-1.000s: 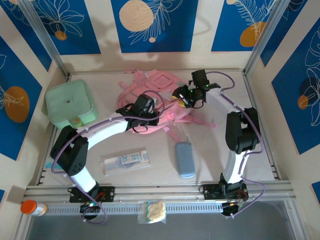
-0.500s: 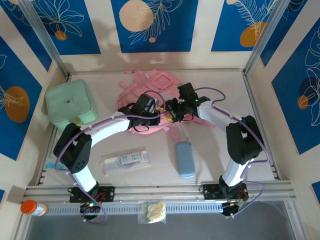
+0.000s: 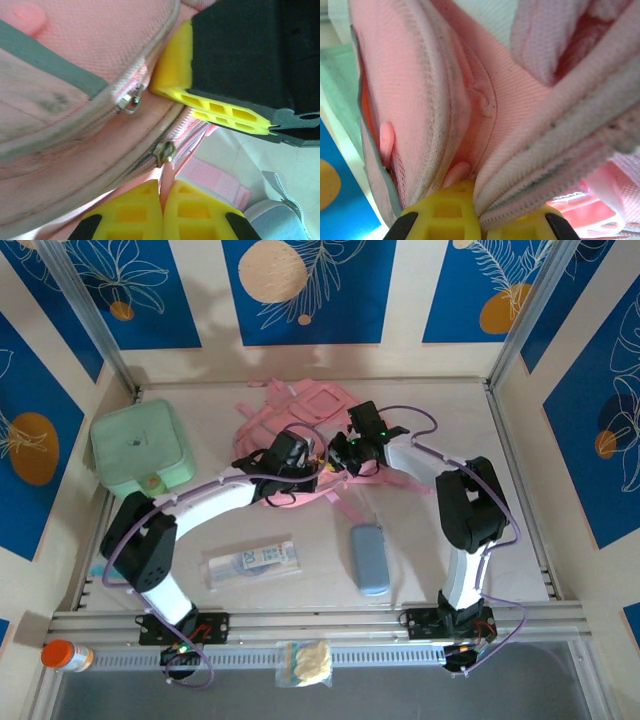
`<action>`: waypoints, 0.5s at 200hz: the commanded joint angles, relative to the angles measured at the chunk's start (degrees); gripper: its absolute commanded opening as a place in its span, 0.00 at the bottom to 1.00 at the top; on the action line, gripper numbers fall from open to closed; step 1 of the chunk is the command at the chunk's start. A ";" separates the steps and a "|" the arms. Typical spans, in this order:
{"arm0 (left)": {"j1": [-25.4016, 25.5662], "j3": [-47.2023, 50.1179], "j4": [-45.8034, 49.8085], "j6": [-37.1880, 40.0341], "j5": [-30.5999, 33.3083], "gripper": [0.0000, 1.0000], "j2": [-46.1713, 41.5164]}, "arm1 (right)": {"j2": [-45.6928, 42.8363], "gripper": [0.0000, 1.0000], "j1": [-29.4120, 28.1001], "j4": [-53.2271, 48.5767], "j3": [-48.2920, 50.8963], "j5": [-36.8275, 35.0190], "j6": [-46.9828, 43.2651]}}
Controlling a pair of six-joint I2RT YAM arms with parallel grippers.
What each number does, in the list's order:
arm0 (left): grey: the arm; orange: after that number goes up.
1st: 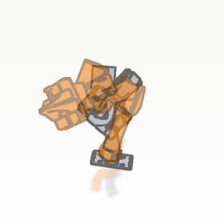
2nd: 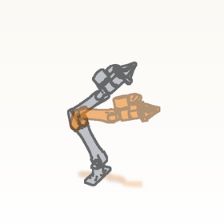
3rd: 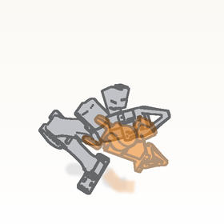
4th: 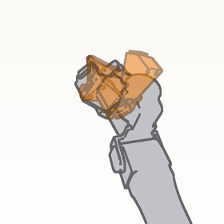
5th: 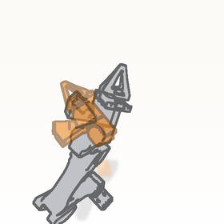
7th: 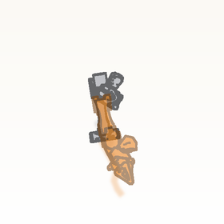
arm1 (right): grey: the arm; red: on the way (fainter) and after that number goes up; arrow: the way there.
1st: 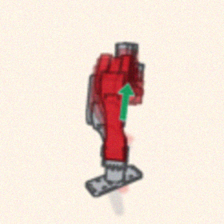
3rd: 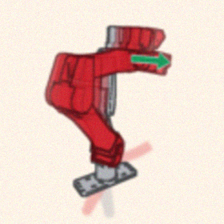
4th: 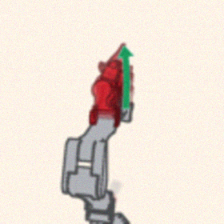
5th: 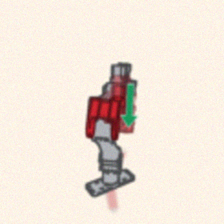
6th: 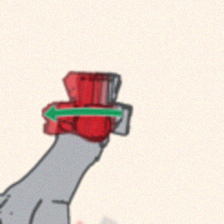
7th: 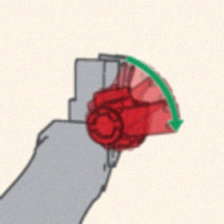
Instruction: Pack the student bag
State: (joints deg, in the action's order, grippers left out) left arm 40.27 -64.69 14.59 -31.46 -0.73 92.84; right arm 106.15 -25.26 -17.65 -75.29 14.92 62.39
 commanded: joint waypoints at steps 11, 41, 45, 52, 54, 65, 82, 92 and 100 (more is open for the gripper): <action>-4.75 7.49 11.44 -0.54 10.01 0.00 -10.80 | -6.18 0.00 12.58 -3.34 2.53 1.41 -13.64; -12.02 11.16 11.23 0.70 5.46 0.00 -12.68 | -2.15 0.00 16.74 -8.79 -4.18 3.18 -17.71; -12.37 11.18 10.95 1.09 4.78 0.00 -12.61 | -1.53 0.00 16.86 -9.02 -4.91 3.87 -18.03; -12.83 11.12 10.01 1.63 3.13 0.00 -12.36 | -0.75 0.00 16.83 -9.09 -5.68 5.04 -18.11; -12.87 11.08 9.71 1.73 2.72 0.00 -12.29 | -0.61 0.00 16.78 -9.03 -5.82 5.34 -17.99; -12.76 10.74 7.35 1.94 -1.18 0.00 -11.47 | -0.46 0.00 16.27 -7.41 -5.36 6.71 -17.12; -12.41 9.19 4.72 1.86 -6.21 0.00 -9.74 | -0.46 0.00 14.40 -6.16 -5.33 8.07 -16.47; -11.09 8.14 3.15 2.29 -7.73 0.00 -9.40 | -0.58 0.00 13.18 -6.72 -5.65 8.12 -16.10; -9.19 7.26 1.84 2.75 -7.72 0.00 -9.56 | -1.08 0.00 12.35 -7.30 -5.33 7.15 -15.18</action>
State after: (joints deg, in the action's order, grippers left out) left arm 27.90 -54.24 20.01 -30.96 -2.92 82.59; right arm 106.02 -8.71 -25.17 -78.43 20.08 47.31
